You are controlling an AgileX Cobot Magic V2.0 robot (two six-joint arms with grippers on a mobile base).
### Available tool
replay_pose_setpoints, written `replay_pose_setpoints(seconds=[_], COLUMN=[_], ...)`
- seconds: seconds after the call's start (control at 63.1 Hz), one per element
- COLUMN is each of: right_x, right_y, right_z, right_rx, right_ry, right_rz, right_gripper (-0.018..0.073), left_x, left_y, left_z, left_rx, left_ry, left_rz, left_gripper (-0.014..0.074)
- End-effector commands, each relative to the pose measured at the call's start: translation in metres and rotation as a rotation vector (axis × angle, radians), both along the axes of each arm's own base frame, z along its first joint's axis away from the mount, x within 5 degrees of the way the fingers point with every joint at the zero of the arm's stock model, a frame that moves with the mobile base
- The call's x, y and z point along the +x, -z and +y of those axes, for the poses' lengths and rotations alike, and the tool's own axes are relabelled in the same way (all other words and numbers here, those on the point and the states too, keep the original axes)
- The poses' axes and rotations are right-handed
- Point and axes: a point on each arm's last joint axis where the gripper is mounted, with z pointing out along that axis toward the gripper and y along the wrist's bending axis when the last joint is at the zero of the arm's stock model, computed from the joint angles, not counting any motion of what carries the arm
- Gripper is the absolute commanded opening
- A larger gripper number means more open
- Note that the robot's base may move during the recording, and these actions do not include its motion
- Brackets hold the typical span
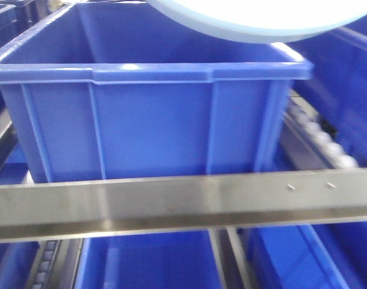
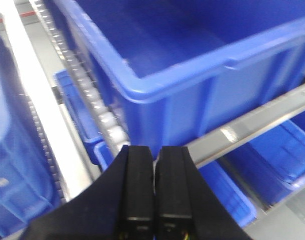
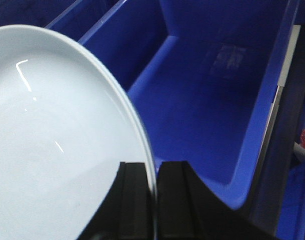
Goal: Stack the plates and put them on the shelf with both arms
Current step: 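Drive the base up to the shelf and over an empty blue bin, then lower the plate stack into the blue bin and open the right gripper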
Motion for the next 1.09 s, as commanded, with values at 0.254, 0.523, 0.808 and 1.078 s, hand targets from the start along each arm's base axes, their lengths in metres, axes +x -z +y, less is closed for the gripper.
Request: replay_pose_setpoints(seconds=[0.254,0.523,0.808,1.078], right_x=[0.0009,0.0009,0.0009,0.0009], right_y=[-0.0191,-0.0191,-0.0191,-0.0191], right_z=[-0.0027,-0.0027,-0.0027,-0.0027], right_rx=[0.068,0.068,0.068,0.068], right_ry=[0.036,0.036,0.036,0.036], right_rz=[-0.106,-0.106,-0.106,-0.106], right_gripper=[0.0050,0.0050,0.0050,0.0050], left_x=[0.0006,0.0006,0.0006,0.0006], left_y=[-0.0151,-0.0151,-0.0151,-0.0151], left_z=[-0.0041,-0.0041,-0.0041,-0.0041], left_rx=[-0.042,-0.042,-0.042,-0.042], left_ry=[0.039,0.039,0.039,0.039], left_rz=[-0.079,-0.079,-0.079,-0.079], left_gripper=[0.0083,0.0083,0.0083,0.0083])
